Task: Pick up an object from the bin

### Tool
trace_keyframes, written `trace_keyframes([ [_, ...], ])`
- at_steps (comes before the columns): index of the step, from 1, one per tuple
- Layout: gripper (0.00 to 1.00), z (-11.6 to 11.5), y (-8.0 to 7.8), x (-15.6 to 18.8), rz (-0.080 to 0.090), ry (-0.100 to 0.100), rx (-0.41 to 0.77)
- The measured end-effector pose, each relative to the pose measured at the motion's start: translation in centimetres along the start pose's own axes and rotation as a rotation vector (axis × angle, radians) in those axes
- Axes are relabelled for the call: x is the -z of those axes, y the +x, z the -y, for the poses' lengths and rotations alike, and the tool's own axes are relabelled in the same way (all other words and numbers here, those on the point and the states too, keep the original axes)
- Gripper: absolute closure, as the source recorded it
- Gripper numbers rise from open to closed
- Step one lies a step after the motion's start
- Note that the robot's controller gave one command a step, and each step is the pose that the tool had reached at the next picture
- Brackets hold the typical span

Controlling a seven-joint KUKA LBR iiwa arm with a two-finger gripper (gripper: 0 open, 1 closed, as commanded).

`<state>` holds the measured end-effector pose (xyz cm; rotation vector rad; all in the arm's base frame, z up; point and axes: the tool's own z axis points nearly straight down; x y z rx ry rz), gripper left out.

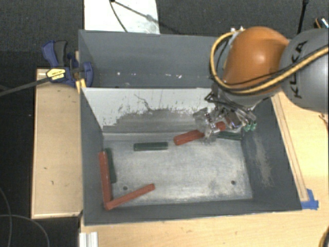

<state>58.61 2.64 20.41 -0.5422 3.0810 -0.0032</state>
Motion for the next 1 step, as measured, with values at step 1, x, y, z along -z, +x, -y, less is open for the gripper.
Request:
trace_keyframes([
  [1,1.00,-2.32,-0.42,8.71,0.000,-0.002,-0.069],
])
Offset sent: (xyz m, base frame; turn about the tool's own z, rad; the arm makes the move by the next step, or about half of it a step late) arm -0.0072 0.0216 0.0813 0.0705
